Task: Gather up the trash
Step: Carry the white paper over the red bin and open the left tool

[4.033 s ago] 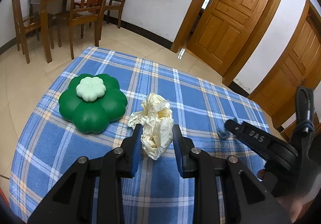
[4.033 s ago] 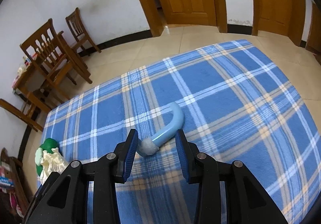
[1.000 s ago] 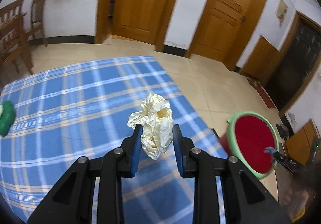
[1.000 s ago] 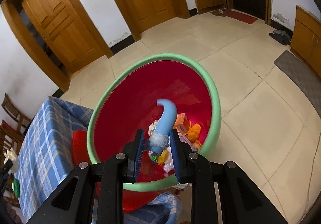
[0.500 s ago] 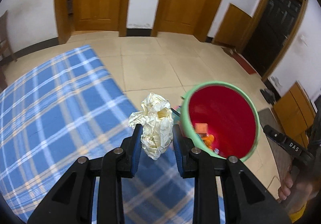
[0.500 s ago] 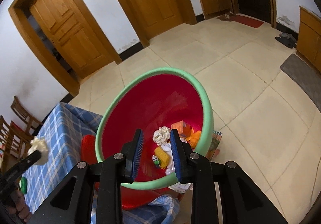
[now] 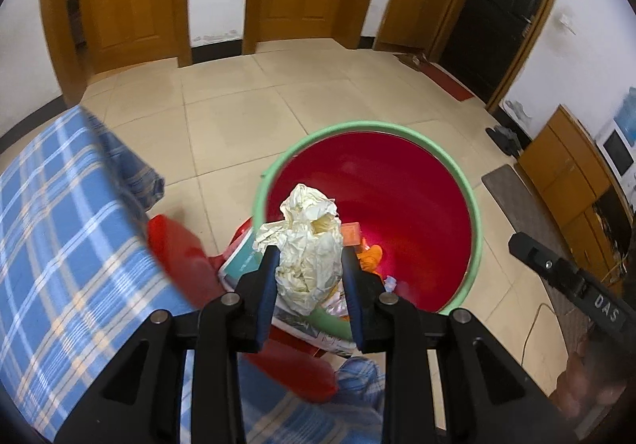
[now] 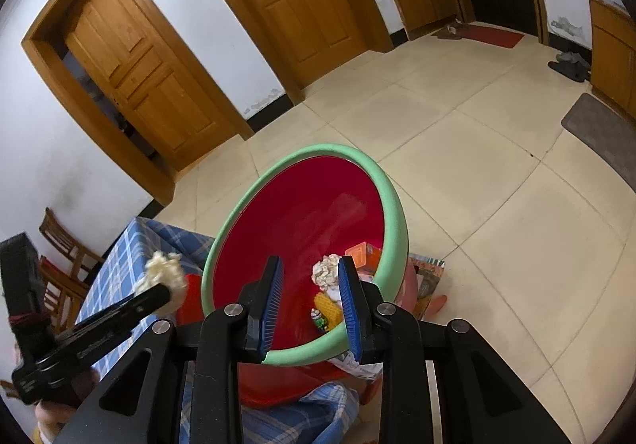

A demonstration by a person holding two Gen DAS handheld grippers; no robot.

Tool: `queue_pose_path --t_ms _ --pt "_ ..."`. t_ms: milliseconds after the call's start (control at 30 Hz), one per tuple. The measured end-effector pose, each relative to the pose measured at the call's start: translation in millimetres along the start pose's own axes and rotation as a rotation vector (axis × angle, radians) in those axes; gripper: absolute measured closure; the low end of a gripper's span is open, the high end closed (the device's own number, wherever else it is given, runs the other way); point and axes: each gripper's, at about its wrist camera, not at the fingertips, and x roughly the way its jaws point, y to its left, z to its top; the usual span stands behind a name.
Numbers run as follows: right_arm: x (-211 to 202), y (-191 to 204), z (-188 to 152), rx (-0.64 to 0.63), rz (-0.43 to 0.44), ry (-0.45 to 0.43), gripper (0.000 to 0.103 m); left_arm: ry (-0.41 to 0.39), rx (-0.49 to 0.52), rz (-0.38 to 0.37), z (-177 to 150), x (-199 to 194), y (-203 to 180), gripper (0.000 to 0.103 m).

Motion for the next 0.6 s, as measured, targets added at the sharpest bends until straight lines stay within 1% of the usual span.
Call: queue_pose_path --t_ms 133,200,367,433,467,533,600 --pt "2.9 -4.2 -0.7 0.012 0.001 0.012 0.074 0.002 0.014 0.004 3.7 4.9 -7.8 0.051" --pt "3.8 -5.4 -0.8 0.016 0.002 0.016 0.074 0.005 0.009 0.01 4.1 5.0 -7.2 0.047" --pt "4.2 -2.9 -2.5 0.011 0.007 0.024 0.074 0.003 -0.03 0.022 0.8 -2.1 1.9 0.045" --pt "4.6 -0.7 -3.6 0.002 0.013 0.028 0.068 -0.005 -0.051 0.027 -2.1 -8.8 8.3 0.044" --pt "4.2 1.8 -4.4 -0.003 0.016 0.028 0.062 -0.009 -0.061 0.03 -3.3 -12.4 10.5 0.043" --pt "3.1 6.6 -6.3 -0.017 0.02 0.029 0.059 -0.015 -0.074 0.037 -4.0 -17.6 16.0 0.041" --pt "1.2 12.4 -8.8 -0.032 0.025 0.031 0.054 -0.024 -0.09 0.052 -8.3 -26.4 22.9 0.038"
